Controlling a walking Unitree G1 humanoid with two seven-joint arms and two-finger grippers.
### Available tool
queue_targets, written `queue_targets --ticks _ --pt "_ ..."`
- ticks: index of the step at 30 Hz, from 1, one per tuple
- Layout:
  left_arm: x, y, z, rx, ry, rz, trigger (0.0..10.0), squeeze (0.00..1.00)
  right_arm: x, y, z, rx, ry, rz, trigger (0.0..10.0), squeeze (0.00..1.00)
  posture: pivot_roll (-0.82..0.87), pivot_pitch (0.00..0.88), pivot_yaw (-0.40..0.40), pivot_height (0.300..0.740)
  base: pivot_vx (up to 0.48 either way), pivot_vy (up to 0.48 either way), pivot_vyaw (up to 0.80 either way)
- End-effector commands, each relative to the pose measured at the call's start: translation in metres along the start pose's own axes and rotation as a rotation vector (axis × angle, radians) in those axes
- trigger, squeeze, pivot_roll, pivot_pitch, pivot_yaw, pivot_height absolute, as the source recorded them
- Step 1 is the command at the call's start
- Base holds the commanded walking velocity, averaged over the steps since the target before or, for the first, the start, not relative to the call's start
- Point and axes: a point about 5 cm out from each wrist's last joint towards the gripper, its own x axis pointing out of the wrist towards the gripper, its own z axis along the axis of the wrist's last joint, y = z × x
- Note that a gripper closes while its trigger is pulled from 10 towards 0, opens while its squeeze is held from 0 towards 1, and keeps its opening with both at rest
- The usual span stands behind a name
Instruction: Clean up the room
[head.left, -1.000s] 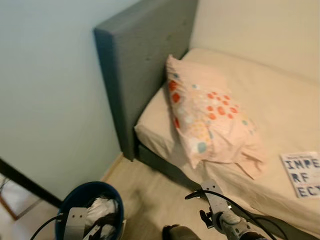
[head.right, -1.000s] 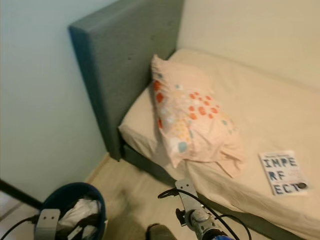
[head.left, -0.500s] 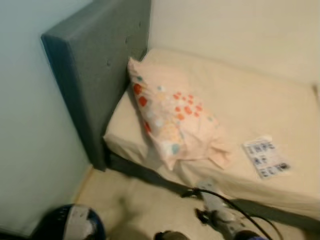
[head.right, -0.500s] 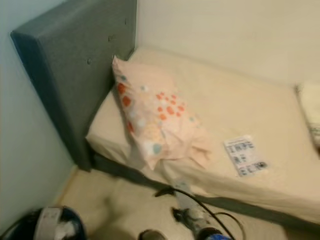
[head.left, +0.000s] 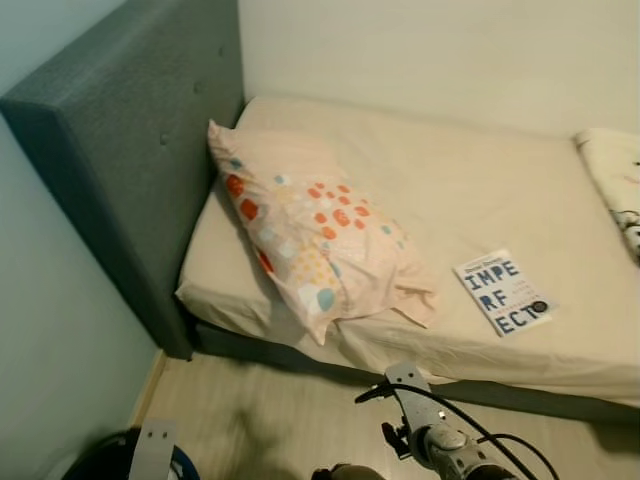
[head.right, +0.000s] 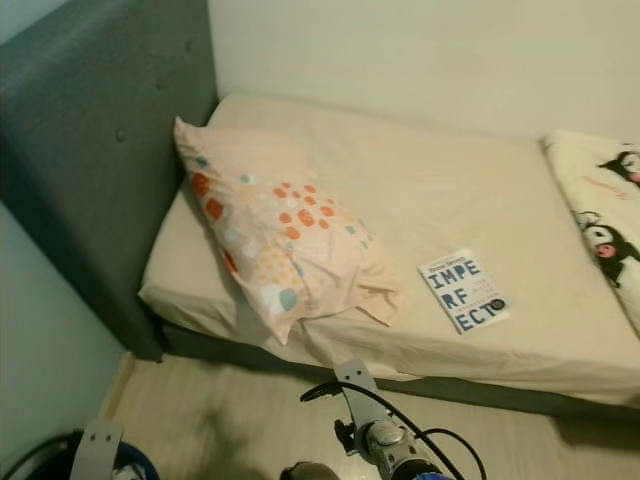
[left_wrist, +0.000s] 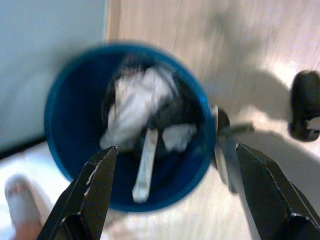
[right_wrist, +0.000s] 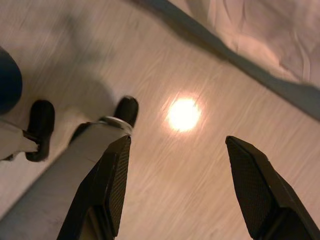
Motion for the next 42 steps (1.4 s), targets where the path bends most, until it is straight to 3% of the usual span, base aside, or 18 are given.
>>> queue_targets --ticks 1,16,25,27,31,34,37,42 --pt "0.0 -0.006 0.002 -0.006 -0.003 -0.02 10.0 0.0 -0.001 -0.007 -0.002 -0.006 0.005 -0.016 10.0 0.0 -0.06 0.0 0.011 0.74 0.0 -0.48 0.0" --pt "0.0 -0.007 0.001 -0.029 0.001 -0.014 10.0 0.0 -0.001 -0.007 0.001 -0.015 0.0 -0.016 10.0 0.0 -0.06 0.006 0.009 0.74 0.0 -0.469 0.0" --pt "0.001 -0.003 0.007 -0.091 -0.022 0.02 10.0 0.0 -0.001 -0.006 0.003 -0.027 -0.007 -0.014 10.0 0.0 -0.06 0.006 0.012 0.74 0.0 0.0 0.0" --pt "0.003 0.003 0.022 -0.136 -0.079 0.039 10.0 0.0 0.0 -0.006 0.01 -0.025 -0.037 -0.006 10.0 0.0 -0.06 0.008 0.012 0.74 0.0 0.0 0.0" --pt "0.004 0.007 0.032 -0.156 -0.114 0.053 10.0 0.0 0.0 -0.006 0.015 -0.014 -0.059 0.003 10.0 0.0 -0.06 0.008 0.011 0.74 0.129 0.0 0.0" --pt "0.006 0.021 0.068 -0.213 -0.237 0.089 10.0 0.0 0.001 -0.005 0.038 0.005 -0.143 0.026 10.0 0.0 -0.06 0.012 0.015 0.74 0.285 0.0 0.0" --pt "0.006 0.024 0.084 -0.217 -0.282 0.089 10.0 0.0 0.001 -0.002 0.047 -0.017 -0.168 0.038 10.0 0.0 -0.06 0.012 0.017 0.74 0.316 0.0 0.0" --pt "0.006 0.019 0.086 -0.206 -0.285 0.076 10.0 0.0 0.002 0.003 0.047 -0.042 -0.163 0.053 10.0 0.0 -0.06 0.01 0.018 0.74 0.35 0.0 0.0"
